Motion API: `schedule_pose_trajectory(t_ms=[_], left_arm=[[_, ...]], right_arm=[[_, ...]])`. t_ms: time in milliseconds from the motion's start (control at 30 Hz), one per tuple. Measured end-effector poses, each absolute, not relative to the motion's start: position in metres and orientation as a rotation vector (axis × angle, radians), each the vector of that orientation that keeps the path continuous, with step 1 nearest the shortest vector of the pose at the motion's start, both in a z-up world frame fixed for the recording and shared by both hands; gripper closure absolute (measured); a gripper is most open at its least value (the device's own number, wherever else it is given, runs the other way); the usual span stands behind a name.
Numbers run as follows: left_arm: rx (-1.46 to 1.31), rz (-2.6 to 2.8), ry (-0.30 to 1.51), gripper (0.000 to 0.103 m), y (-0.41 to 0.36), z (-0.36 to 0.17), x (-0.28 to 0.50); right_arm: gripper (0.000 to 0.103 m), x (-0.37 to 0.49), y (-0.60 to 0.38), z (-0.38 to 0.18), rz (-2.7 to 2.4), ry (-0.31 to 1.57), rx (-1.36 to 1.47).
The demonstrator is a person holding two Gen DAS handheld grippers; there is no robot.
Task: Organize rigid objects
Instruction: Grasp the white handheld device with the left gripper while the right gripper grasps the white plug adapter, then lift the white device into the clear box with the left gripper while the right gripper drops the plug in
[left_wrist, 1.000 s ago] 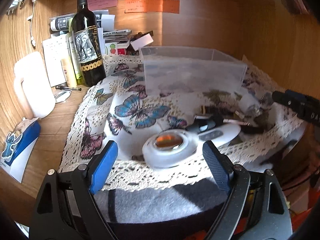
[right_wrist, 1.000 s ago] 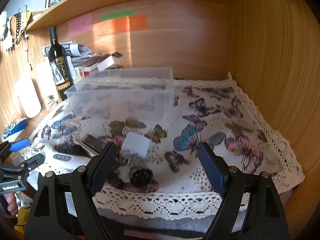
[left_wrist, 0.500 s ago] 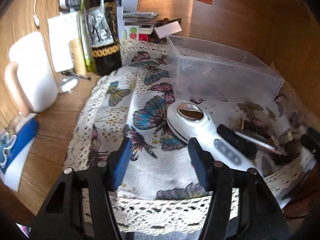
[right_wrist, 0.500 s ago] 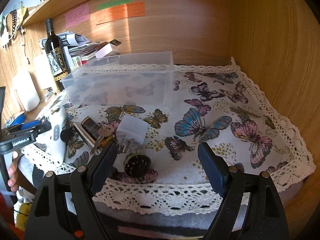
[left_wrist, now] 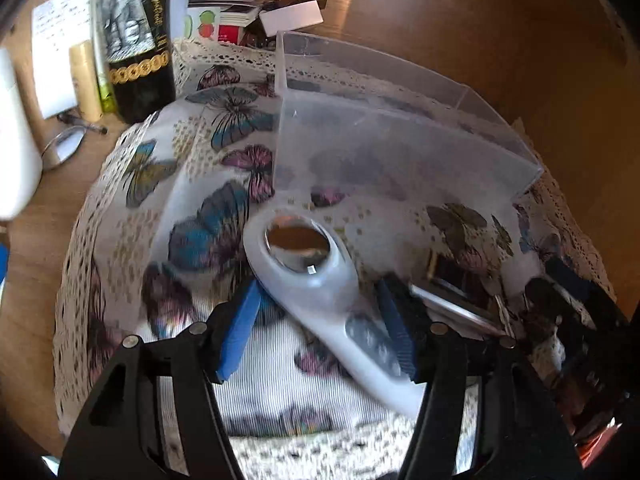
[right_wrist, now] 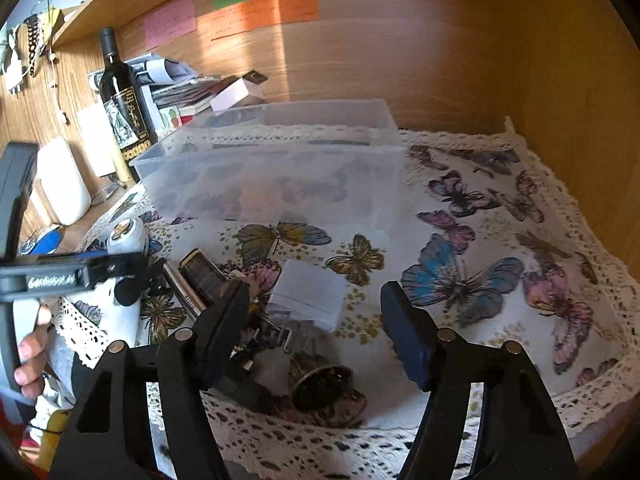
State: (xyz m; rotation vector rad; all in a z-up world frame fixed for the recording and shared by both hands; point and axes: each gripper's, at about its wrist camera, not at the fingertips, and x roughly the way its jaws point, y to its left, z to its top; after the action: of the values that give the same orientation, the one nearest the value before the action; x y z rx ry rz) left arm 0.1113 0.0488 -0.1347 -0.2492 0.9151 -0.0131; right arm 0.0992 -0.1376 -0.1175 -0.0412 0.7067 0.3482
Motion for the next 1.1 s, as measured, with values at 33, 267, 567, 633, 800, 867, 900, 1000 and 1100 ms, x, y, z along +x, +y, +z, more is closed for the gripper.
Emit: schedule_pose_trajectory(t_ms=[33,267,567,633,800,867,900,1000,1100], left_arm=[[-0.237,-0.01,0.917,0.043,0.048,-0.135,0.115],[-0.144,-0.012,0.914,0.051,0.033,-0.138,0.128],[-0.13,0.012,0.83,0.061,0.04,-0.127,0.108],[-0.128,0.017,0.791,0.064,0.042,-0.116,0.099],[-0.126,0.013,0.714,0.064,0.049,-0.089,0.091],[-0.134,0.013,0.68,0.064,0.051,-0.077,0.086],[-0.134,0.014,0.665,0.064,0.051,-0.072,0.085],[-0.129,0.02,0.619,0.064,0.051,-0.057,0.08],[-0.132,0.009,0.575,0.064,0.052,-0.041,0.077]], right_arm=[[0.04,0.101,-0.137,-0.119,0.351,0.713,-0.037],[0.061,0.111,-0.133,-0.131,0.38,0.779,-0.018],[0.069,0.108,-0.135,-0.119,0.374,0.735,-0.031],[0.069,0.106,-0.134,-0.112,0.37,0.711,-0.041],[0.069,0.106,-0.133,-0.093,0.375,0.653,-0.048],[0.069,0.107,-0.133,-0.084,0.378,0.625,-0.047],[0.069,0.107,-0.133,-0.079,0.38,0.612,-0.046],[0.069,0.108,-0.133,-0.063,0.382,0.563,-0.049],[0.069,0.108,-0.13,-0.048,0.378,0.515,-0.057]])
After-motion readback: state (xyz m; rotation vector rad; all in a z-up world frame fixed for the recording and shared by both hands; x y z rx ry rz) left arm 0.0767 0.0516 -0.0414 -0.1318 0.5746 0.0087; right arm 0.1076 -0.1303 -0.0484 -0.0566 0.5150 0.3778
